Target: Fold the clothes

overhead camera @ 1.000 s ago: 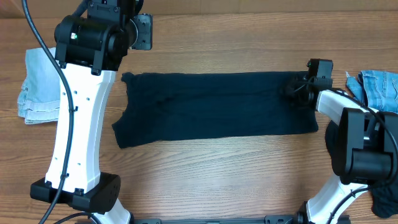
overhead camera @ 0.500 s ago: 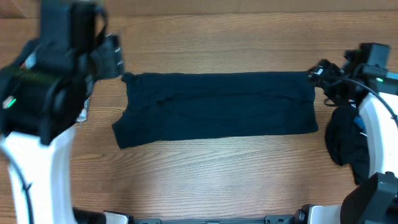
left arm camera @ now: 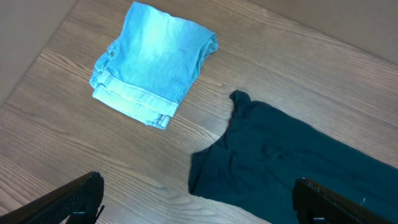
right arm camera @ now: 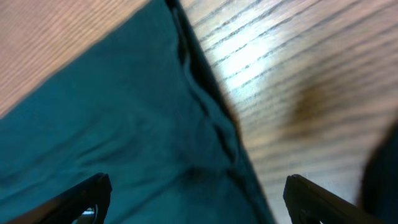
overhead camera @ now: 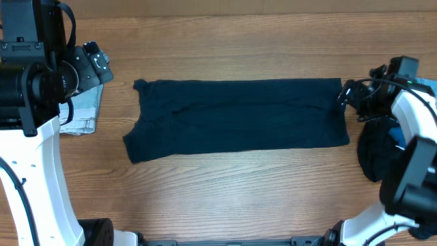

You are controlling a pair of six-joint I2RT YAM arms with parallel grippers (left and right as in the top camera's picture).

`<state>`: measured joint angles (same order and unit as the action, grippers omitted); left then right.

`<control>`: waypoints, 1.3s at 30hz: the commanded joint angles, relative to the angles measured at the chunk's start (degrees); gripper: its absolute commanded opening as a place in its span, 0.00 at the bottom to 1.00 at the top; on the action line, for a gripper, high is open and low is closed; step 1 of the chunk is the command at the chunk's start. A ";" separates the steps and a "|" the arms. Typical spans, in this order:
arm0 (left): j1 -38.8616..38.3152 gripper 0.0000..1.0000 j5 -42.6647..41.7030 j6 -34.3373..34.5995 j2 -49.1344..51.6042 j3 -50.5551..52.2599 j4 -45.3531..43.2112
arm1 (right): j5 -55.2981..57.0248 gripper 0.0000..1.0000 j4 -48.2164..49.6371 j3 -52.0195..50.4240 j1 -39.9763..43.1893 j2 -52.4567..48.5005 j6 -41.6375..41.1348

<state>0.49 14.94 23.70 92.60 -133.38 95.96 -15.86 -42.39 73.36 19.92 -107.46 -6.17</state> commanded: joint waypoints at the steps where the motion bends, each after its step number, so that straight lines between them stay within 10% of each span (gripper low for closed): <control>1: 0.24 1.00 -0.92 0.96 0.09 0.15 -0.02 | -2.36 0.96 1.03 0.00 1.97 -3.04 4.52; 39: 0.24 1.00 -1.05 0.96 0.09 0.15 -0.02 | -11.56 0.71 -3.30 -0.66 -0.09 -12.11 4.66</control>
<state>0.49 14.28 23.88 92.60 -133.38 96.03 -30.48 -45.06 74.67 20.51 -116.16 -1.45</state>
